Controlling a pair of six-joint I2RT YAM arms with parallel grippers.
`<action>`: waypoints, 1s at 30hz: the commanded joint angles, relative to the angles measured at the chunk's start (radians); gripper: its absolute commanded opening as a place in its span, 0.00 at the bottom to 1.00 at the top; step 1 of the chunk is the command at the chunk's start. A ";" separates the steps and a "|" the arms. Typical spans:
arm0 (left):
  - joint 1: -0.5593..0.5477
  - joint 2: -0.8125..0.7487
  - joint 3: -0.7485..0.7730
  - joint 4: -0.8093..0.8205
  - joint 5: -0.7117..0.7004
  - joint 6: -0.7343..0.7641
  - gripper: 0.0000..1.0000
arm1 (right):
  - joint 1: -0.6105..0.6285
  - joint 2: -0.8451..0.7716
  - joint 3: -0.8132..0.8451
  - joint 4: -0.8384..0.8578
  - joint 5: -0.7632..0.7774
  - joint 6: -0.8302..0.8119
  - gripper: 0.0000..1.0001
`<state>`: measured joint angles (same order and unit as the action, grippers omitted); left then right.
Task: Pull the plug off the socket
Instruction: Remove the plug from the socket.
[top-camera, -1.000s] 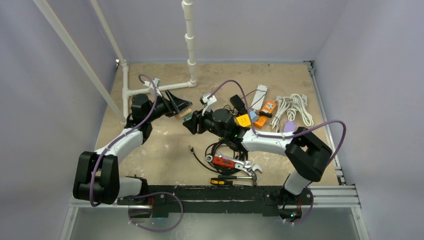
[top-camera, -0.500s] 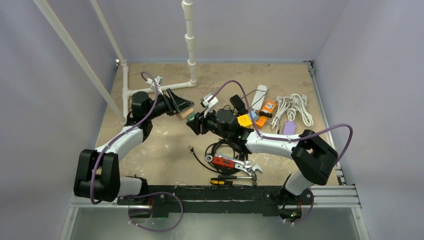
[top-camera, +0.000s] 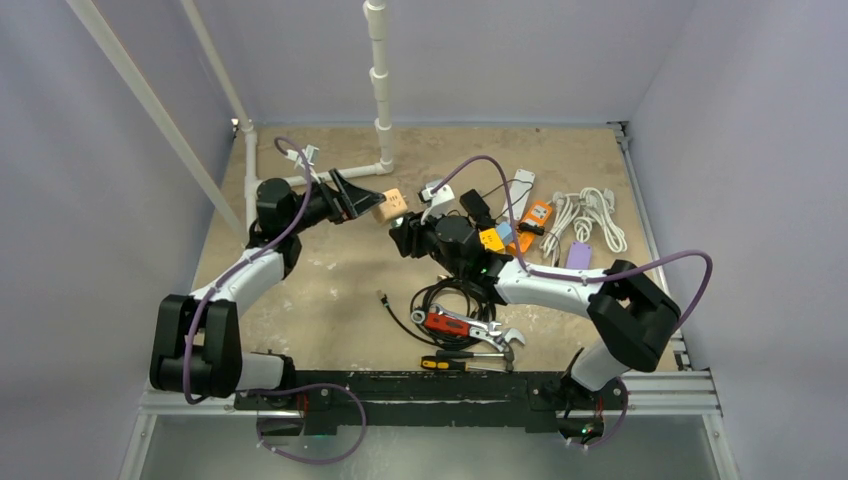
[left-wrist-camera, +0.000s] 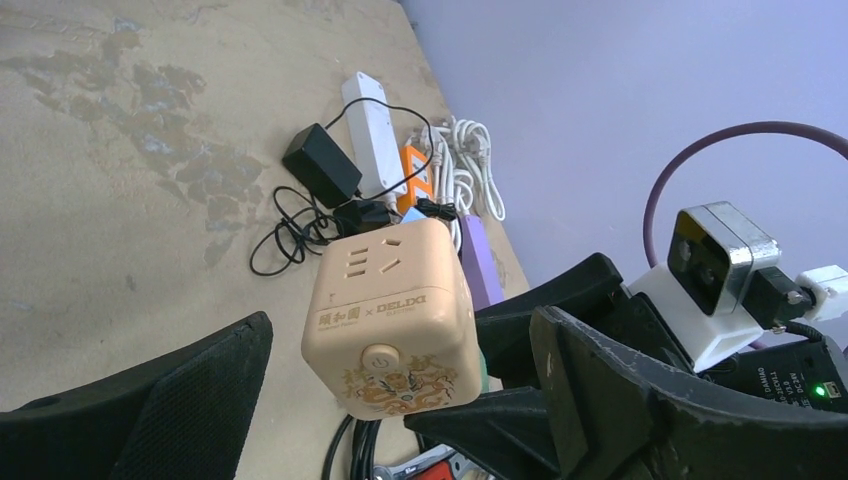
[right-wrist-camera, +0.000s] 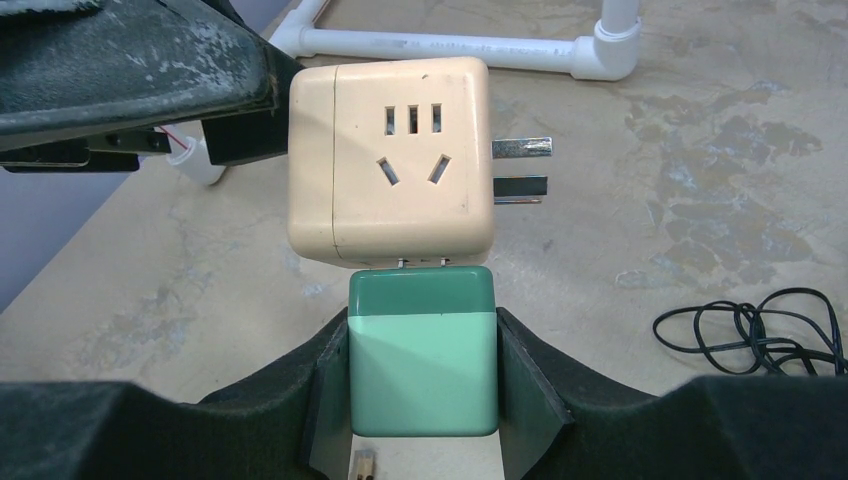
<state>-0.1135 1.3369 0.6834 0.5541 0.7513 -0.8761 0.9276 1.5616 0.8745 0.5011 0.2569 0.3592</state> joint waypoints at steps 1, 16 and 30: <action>-0.013 0.026 0.034 0.050 0.032 -0.009 0.99 | 0.002 -0.068 0.006 0.082 0.023 0.008 0.00; -0.065 0.089 0.015 0.167 0.083 -0.104 0.98 | 0.003 -0.048 0.009 0.126 0.015 -0.037 0.00; -0.066 0.081 -0.001 0.208 0.066 -0.120 0.00 | 0.003 0.026 0.051 0.065 0.047 0.025 0.00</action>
<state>-0.1703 1.4456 0.6888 0.6811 0.7708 -0.9863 0.9352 1.5692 0.8654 0.5461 0.2810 0.3386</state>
